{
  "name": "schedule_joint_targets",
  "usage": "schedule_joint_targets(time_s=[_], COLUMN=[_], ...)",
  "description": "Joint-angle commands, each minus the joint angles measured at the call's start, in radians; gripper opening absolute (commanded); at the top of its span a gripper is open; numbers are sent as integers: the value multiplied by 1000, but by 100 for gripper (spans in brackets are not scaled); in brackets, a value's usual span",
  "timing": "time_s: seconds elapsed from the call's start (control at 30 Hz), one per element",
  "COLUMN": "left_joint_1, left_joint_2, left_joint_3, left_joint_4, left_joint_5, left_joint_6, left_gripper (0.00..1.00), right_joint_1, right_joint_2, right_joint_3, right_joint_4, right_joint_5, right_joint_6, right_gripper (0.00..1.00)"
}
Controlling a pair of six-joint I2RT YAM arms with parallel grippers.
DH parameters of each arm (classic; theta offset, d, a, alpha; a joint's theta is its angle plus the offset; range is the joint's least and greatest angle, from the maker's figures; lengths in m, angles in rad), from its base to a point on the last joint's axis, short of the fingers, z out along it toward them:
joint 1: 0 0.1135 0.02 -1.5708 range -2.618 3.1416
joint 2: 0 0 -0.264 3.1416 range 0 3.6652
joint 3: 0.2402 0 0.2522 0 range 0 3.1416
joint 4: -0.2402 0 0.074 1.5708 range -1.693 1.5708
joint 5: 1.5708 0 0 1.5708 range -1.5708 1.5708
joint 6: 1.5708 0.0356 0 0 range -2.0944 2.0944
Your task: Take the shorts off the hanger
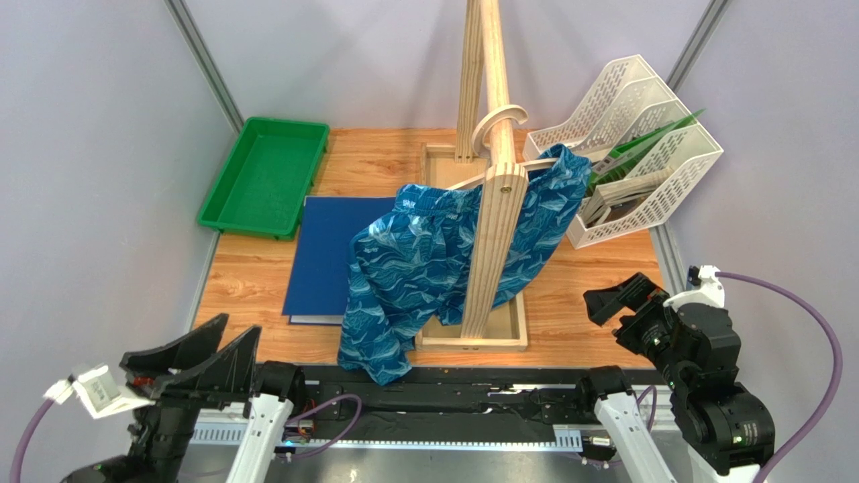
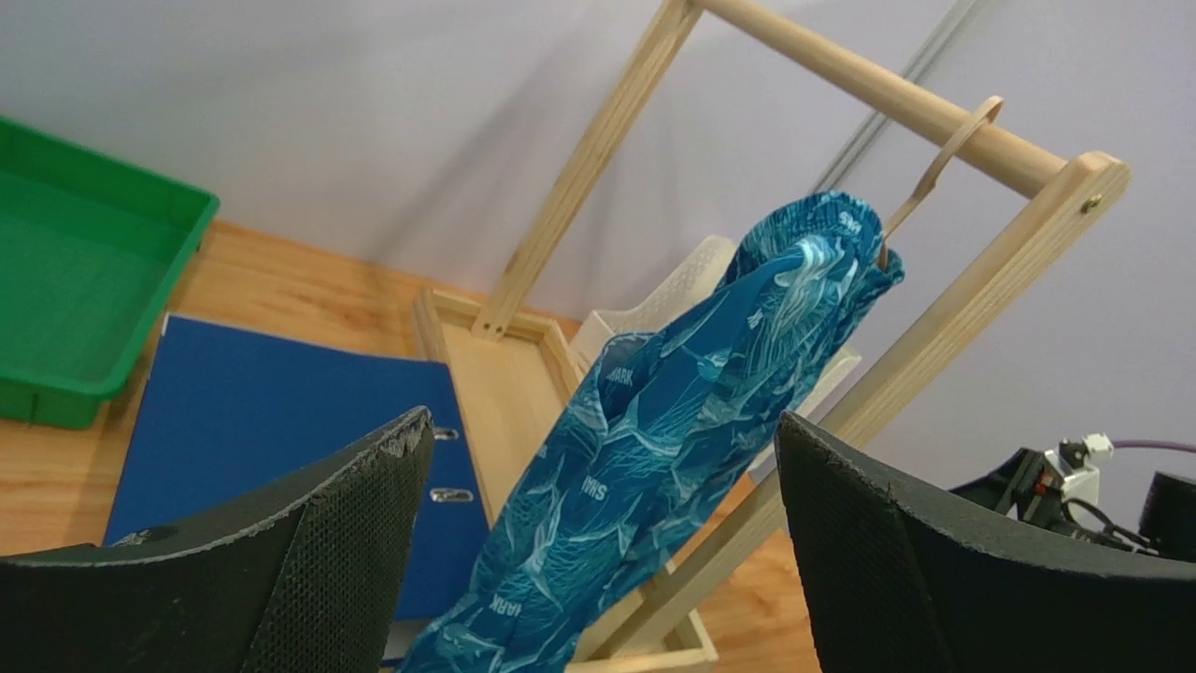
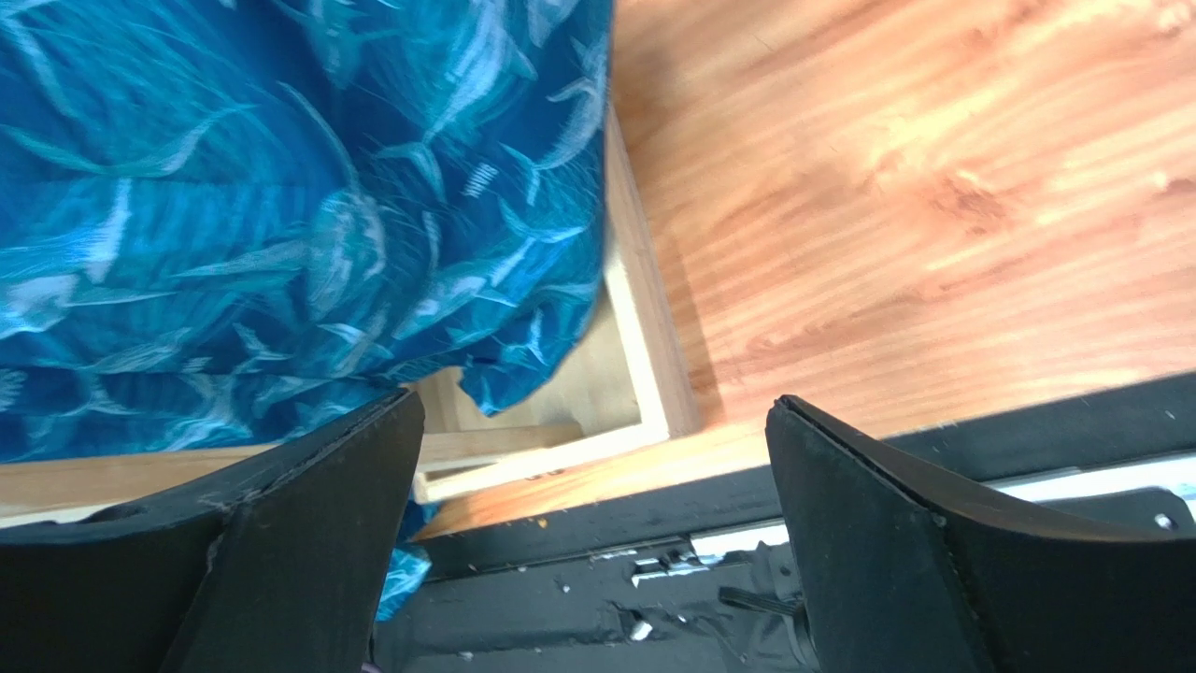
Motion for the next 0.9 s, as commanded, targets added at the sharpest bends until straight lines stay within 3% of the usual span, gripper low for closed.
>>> schedule_joint_targets(time_s=[0.0,0.17,0.27,0.5,0.73,0.87], left_joint_1=[-2,-2,-2,-2,-2,-2], left_joint_2=[126,149,158,209,420,526], left_joint_3=[26,22,5,17,240,377], left_joint_4=[-112,-170,-173,-185,-181,-189], left_joint_5=[74,89,168,330,531,521], left_joint_6=[21,-8,-31,-63,-20,27], left_gripper=[93,90,90,89,82,82], right_joint_1=[-2,-4,-2,-1,-1,-2], right_joint_2=[27,50,44,52,185,187], right_joint_3=[35,47,56,130,305,300], right_joint_4=[-47,-65,-59,28,139,250], right_joint_5=[19,-41,-139,-485,-659,-662], right_joint_6=[-44,-110,-168,-228,-198,-138], right_gripper=[100,100,100,100,100,100])
